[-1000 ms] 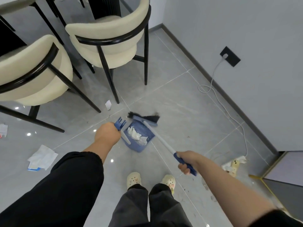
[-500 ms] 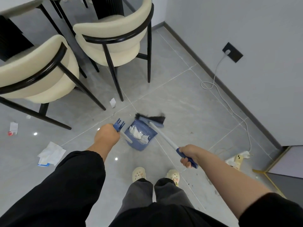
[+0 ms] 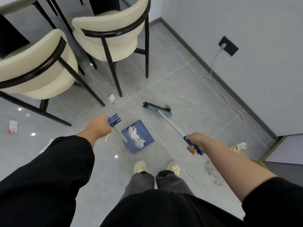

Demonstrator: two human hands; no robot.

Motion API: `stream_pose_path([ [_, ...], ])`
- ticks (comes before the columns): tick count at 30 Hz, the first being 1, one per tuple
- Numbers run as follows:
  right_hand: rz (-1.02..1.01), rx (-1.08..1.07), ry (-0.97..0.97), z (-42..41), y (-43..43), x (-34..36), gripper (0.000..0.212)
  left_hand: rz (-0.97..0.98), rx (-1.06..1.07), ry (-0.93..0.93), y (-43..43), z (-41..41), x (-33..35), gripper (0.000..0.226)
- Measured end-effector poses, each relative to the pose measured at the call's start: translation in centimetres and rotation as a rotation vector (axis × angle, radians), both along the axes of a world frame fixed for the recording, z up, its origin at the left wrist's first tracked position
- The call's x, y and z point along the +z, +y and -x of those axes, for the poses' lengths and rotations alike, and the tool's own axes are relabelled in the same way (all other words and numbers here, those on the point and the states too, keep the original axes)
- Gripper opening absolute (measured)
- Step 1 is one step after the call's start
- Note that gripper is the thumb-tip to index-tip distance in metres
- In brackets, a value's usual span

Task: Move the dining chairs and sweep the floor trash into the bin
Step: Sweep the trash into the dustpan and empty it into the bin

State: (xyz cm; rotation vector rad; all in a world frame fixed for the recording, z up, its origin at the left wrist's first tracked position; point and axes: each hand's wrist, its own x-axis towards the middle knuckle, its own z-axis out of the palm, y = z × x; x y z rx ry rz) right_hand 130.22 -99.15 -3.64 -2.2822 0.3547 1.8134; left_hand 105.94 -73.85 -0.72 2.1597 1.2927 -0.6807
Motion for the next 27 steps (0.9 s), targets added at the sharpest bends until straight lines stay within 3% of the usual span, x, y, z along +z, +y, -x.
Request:
stream_pose_path([
  [5,0.055,-0.123,0.132,6.4,-0.7,-2.2,0.035,-0.043,-0.103,0.041,0.2,0.8,-0.3,0.025],
  [10,-0.048,-0.244,0.291,8.9,-1.4,1.5,0.035,-0.093,-0.128,0.059,0.4,0.7,-1.4,0.022],
  [14,-0.069,-0.266,0.211,7.1,-2.2,4.0,0.029,-0.046,-0.084,-0.009,1.8,1.1,-2.2,0.021],
  [19,-0.024,-0.233,0.11,6.7,-3.2,3.6,0.029,0.281,0.033,-0.102,2.0,0.8,-1.5,0.023],
  [22,0.024,-0.206,0.109,8.5,-2.1,2.8,0.035,0.248,0.009,-0.058,1.8,0.1,-1.6,0.005],
  [27,-0.061,-0.408,0.245,10.9,-1.3,2.3,0.039,0.169,-0.02,-0.056,1.3,0.1,-2.0,0.006],
])
